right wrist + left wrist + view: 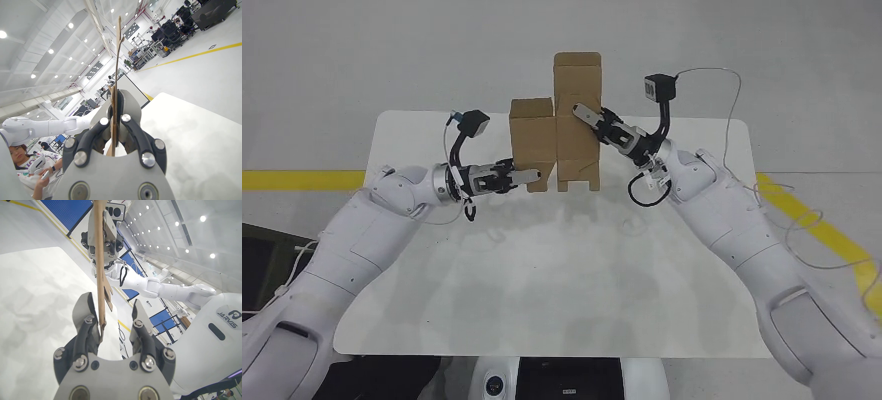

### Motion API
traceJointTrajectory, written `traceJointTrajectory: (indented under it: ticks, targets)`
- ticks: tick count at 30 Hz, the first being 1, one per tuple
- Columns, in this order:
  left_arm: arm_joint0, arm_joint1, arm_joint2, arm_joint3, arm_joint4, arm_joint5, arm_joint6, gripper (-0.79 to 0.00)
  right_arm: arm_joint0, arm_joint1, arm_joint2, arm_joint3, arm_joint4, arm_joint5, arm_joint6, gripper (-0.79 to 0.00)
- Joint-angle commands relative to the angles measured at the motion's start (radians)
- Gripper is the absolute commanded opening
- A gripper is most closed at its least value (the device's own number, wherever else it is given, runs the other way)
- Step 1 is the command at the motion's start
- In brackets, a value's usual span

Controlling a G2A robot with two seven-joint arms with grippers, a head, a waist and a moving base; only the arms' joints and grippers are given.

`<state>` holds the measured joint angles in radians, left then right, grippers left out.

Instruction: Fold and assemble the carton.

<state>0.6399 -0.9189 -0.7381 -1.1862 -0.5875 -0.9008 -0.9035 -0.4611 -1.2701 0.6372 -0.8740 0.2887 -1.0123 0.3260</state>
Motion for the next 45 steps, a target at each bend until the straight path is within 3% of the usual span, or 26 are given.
traceJointTrajectory:
  ticks: [1,5,6,7,8,18,28,38,45]
  targets:
    - [-0.001,-0.003,-0.002,0.006,-0.042,0.020,-0.028,-0.785,-0.002,-0.005,0.009,0.003,-0.005,0.000,0.004,-0.785]
    - [-0.004,-0.008,-0.010,0.013,-0.079,0.043,-0.059,-0.785,-0.006,-0.014,0.027,0.013,-0.007,0.000,0.020,-0.785]
    - [-0.004,-0.009,-0.011,0.013,-0.083,0.048,-0.064,-0.785,-0.007,-0.016,0.031,0.016,-0.005,0.000,0.025,-0.570]
    - [-0.003,-0.010,-0.013,0.013,-0.086,0.051,-0.067,-0.785,-0.008,-0.018,0.036,0.019,-0.003,0.000,0.031,-0.132]
    - [-0.003,-0.010,-0.015,0.013,-0.088,0.054,-0.070,-0.785,-0.008,-0.020,0.040,0.022,-0.001,0.000,0.038,0.000]
    - [-0.012,-0.004,-0.045,0.032,-0.075,0.115,-0.130,-0.785,-0.022,-0.005,0.131,0.049,-0.058,0.000,0.127,0.000]
    - [-0.050,0.024,-0.048,0.031,-0.067,0.296,-0.312,-0.785,-0.066,0.066,0.241,-0.030,0.045,0.003,0.485,0.000]
    - [-0.053,0.064,-0.023,-0.055,-0.048,0.370,-0.387,-0.785,-0.055,0.123,0.129,-0.080,0.134,0.118,0.600,0.000]
    - [-0.057,0.100,0.034,-0.128,0.025,0.350,-0.367,-0.785,-0.035,0.162,0.046,-0.127,0.257,0.196,0.679,0.000]
